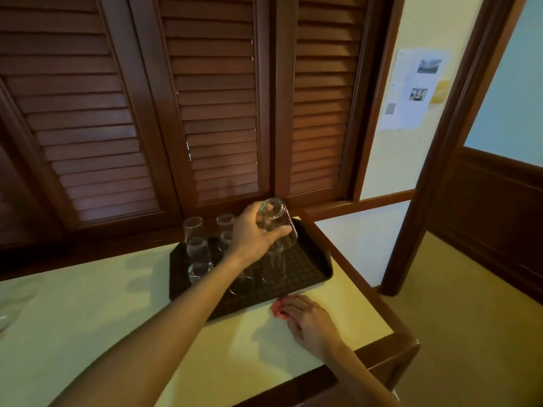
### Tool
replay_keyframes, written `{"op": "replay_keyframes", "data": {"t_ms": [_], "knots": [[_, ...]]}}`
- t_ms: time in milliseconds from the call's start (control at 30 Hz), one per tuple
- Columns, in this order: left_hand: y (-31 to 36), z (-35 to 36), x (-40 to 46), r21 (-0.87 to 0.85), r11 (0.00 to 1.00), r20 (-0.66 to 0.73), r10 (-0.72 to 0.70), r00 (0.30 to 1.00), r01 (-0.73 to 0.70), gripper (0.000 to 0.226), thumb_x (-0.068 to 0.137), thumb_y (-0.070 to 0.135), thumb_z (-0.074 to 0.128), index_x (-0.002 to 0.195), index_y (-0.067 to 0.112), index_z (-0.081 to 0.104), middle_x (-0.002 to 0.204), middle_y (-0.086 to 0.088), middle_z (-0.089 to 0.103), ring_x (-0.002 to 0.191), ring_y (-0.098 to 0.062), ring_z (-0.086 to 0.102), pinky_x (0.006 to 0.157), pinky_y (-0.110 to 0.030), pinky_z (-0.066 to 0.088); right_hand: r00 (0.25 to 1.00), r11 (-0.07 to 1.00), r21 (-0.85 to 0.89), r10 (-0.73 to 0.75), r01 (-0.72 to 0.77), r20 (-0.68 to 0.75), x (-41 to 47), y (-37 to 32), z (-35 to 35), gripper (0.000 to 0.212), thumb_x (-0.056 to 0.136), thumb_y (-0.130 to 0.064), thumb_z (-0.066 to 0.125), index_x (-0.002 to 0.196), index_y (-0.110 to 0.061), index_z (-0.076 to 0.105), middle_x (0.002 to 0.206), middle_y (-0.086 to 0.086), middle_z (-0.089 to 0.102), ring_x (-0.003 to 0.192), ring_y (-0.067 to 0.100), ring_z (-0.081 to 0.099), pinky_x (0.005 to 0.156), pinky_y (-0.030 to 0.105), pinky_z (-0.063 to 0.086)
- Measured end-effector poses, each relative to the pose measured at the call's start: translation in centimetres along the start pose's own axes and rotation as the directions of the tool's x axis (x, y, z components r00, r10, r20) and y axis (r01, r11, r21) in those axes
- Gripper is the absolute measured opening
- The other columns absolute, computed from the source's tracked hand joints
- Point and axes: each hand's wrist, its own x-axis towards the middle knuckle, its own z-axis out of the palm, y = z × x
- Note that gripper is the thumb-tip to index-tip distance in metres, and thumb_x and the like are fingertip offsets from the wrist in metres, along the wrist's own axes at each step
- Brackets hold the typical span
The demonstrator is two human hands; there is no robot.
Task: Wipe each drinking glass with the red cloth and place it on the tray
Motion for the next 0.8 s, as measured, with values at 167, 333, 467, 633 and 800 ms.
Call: {"op": "replay_keyframes", "data": {"t_ms": [167, 333, 467, 633, 800], "knots": [[-1.8, 3.1, 8.3, 0.254, 0.967, 0.023, -0.027, 0.999, 0.020, 0.063, 0.073, 0.028, 0.093, 0.127, 0.018, 0.063, 0.118, 0.001, 0.067, 0.103, -0.020, 0.065, 0.093, -0.037, 0.055, 0.996, 0.989, 0.139, -0.068, 0.060, 0.054, 1.0, 2.1, 0.5, 0.027, 0.087, -0.037, 0.059, 0.111, -0.035, 0.072, 0.125, -0.017, 0.065, 0.121, 0.003, 0.055, 0.108, 0.028, 0.045], [-3.8, 5.6, 13.6, 0.374, 0.926, 0.075, -0.084, 0.994, 0.050, 0.060, 0.067, 0.025, 0.097, 0.116, 0.017, 0.062, 0.114, -0.002, 0.069, 0.106, -0.023, 0.066, 0.084, -0.033, 0.052, 0.982, 0.974, 0.168, -0.126, 0.149, -0.144, 0.8, 3.6, 1.1, 0.029, 0.079, -0.036, 0.076, 0.107, -0.030, 0.073, 0.115, -0.011, 0.069, 0.113, 0.006, 0.056, 0.103, 0.023, 0.044], [-5.2, 7.0, 15.7, 0.413, 0.906, 0.085, -0.135, 0.987, 0.088, 0.059, 0.073, 0.024, 0.094, 0.120, 0.013, 0.061, 0.109, 0.002, 0.057, 0.102, -0.015, 0.050, 0.082, -0.029, 0.041, 0.869, 0.964, 0.245, 0.032, 0.103, -0.493, 1.6, 4.9, 1.9, 0.025, 0.107, -0.035, 0.039, 0.118, -0.022, 0.057, 0.121, -0.004, 0.056, 0.114, 0.015, 0.053, 0.103, 0.024, 0.036], [-6.7, 8.0, 17.3, 0.458, 0.882, 0.088, -0.167, 0.982, 0.109, 0.061, 0.070, 0.021, 0.096, 0.119, 0.013, 0.062, 0.121, -0.004, 0.065, 0.111, -0.020, 0.060, 0.082, -0.028, 0.045, 0.911, 0.994, 0.079, 0.100, -0.074, -0.400, 4.3, 7.4, 3.5, 0.034, 0.096, -0.023, 0.059, 0.130, -0.018, 0.063, 0.138, 0.006, 0.062, 0.134, 0.029, 0.052, 0.116, 0.045, 0.031], [-7.5, 8.5, 18.3, 0.504, 0.855, 0.128, -0.212, 0.969, 0.121, 0.061, 0.069, 0.018, 0.095, 0.119, 0.012, 0.061, 0.122, -0.006, 0.064, 0.110, -0.022, 0.061, 0.082, -0.029, 0.048, 0.974, 0.993, 0.056, 0.116, -0.107, -0.196, 5.2, 7.6, 3.4, 0.043, 0.097, -0.036, 0.040, 0.121, -0.022, 0.073, 0.129, -0.002, 0.069, 0.129, 0.023, 0.059, 0.117, 0.047, 0.036]]}}
